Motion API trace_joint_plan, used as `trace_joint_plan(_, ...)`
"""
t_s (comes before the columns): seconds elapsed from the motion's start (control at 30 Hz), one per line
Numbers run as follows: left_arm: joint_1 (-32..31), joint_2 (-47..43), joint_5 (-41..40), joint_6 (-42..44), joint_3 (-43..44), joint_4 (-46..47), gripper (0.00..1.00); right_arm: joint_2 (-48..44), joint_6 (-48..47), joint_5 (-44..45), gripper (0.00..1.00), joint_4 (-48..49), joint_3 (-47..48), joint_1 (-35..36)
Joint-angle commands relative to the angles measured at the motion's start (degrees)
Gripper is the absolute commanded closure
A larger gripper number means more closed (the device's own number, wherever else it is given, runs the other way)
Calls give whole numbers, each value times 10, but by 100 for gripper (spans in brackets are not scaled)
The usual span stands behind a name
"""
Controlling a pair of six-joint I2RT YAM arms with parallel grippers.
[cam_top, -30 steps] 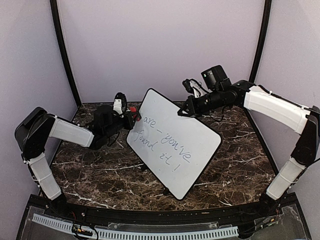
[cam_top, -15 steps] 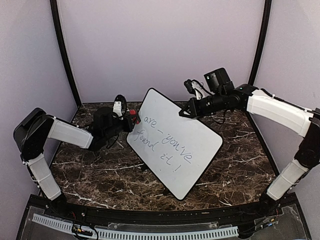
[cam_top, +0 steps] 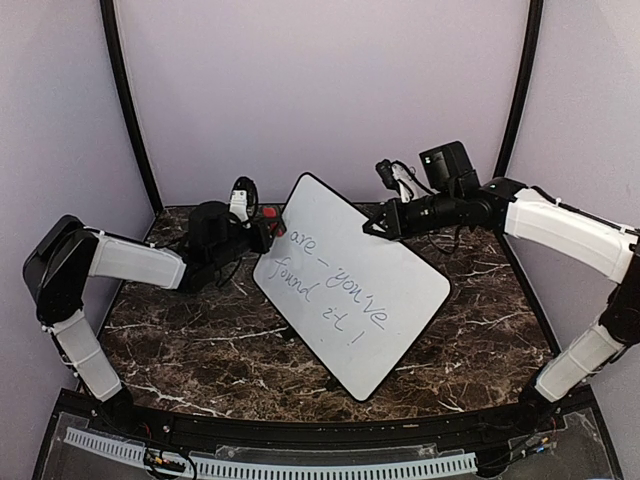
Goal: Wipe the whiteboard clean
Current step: Erase the whiteboard from the whiteboard stand.
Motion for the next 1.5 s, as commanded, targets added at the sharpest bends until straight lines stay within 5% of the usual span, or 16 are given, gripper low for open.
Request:
trace_joint_plan(0.0,-16,-17,7,16,23,-30,98,5,-100,-31,100,72,-38,22)
trace_joint_plan(0.4,-33,-11,-34,45,62,-50,98,25,-83,-39,100,75,-37,22)
trace_joint_plan(1.13,-62,5,-32,8,-83,56,98,44,-82,-54,100,72,-22,16)
trace_joint_plan(1.47,-62,8,-32,50,14,28,99,42,-84,-55,100,76,-29,13)
